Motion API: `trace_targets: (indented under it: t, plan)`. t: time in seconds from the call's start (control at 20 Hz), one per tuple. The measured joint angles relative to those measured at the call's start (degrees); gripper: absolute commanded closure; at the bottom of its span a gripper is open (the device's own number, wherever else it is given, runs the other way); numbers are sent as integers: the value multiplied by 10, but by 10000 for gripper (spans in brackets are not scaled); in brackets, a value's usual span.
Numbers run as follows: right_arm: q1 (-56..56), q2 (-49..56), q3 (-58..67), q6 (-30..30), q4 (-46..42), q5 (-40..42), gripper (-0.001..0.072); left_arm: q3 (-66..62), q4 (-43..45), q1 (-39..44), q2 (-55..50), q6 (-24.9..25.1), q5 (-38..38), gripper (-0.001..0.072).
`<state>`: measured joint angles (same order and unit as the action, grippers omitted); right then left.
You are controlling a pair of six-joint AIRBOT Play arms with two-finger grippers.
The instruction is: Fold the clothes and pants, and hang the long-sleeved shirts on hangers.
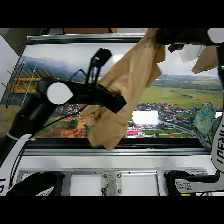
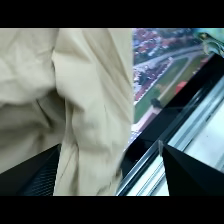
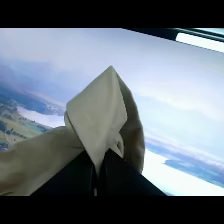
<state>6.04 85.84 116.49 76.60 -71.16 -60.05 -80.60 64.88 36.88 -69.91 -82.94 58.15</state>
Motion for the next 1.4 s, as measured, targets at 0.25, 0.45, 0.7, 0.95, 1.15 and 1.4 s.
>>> trace_targets:
  t: [0.25,0.45,0.7,0.95,1.15,1.4]
  plan:
    - [15,-18,1,-34,-4,-19,703,-28,2,-55,-2,-28,4,45]
    - [112,-8,-12,-91,51,-30,702,9,1,-203,74,-34,16,44]
    - [316,65,-17,-118,81,-45,671,109,1,-426,189,-36,62,45]
    - [456,129,-18,-130,65,-48,23,212,0,-553,276,-18,83,44]
    - [454,108,-18,-107,-3,-107,34,262,0,-538,296,20,90,44]
    - [345,46,-62,-43,-38,-206,146,283,0,-452,222,74,91,44]
